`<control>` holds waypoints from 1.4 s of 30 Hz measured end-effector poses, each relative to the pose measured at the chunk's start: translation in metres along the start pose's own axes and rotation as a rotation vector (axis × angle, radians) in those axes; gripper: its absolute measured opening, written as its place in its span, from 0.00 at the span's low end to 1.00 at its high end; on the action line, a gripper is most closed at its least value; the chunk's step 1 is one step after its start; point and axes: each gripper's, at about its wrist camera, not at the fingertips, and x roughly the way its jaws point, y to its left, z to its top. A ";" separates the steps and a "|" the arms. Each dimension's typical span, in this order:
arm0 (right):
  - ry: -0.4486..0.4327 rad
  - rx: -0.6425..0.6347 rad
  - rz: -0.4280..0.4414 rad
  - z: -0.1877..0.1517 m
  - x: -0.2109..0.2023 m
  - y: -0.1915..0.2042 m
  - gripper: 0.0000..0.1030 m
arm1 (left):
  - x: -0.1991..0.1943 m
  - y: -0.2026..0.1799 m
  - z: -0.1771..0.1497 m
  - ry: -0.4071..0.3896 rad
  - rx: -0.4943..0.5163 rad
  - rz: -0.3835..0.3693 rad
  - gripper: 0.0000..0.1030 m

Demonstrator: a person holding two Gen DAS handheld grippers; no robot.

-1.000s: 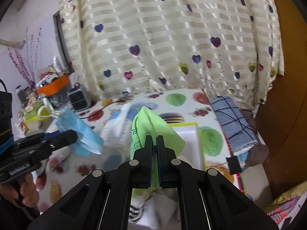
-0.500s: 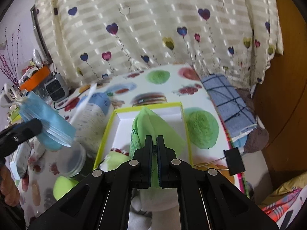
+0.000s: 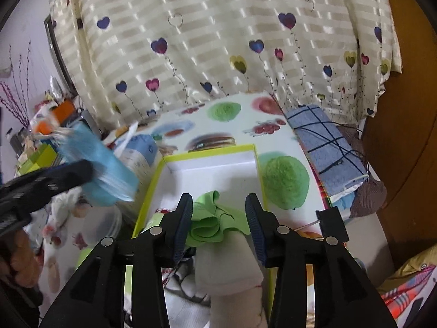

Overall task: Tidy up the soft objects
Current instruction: 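Lower the green cloth and mask into the box and open both grippers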

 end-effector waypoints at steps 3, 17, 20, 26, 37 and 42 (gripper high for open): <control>-0.010 0.008 0.014 -0.004 -0.007 0.001 0.40 | 0.016 -0.002 -0.001 0.037 0.007 0.014 0.16; -0.025 0.022 0.029 -0.011 -0.017 -0.003 0.40 | 0.044 -0.005 0.000 0.095 0.028 -0.014 0.37; -0.029 0.020 0.030 -0.011 -0.019 -0.003 0.40 | 0.037 -0.006 0.003 0.068 0.037 -0.013 0.40; -0.031 0.020 0.033 -0.013 -0.023 0.001 0.40 | 0.015 -0.002 0.007 0.027 0.011 -0.017 0.40; -0.052 -0.007 0.063 -0.018 -0.040 0.020 0.40 | -0.030 -0.005 -0.011 -0.012 -0.011 -0.002 0.40; -0.063 -0.038 0.075 -0.023 -0.050 0.035 0.40 | -0.048 -0.004 -0.022 -0.018 -0.035 0.025 0.40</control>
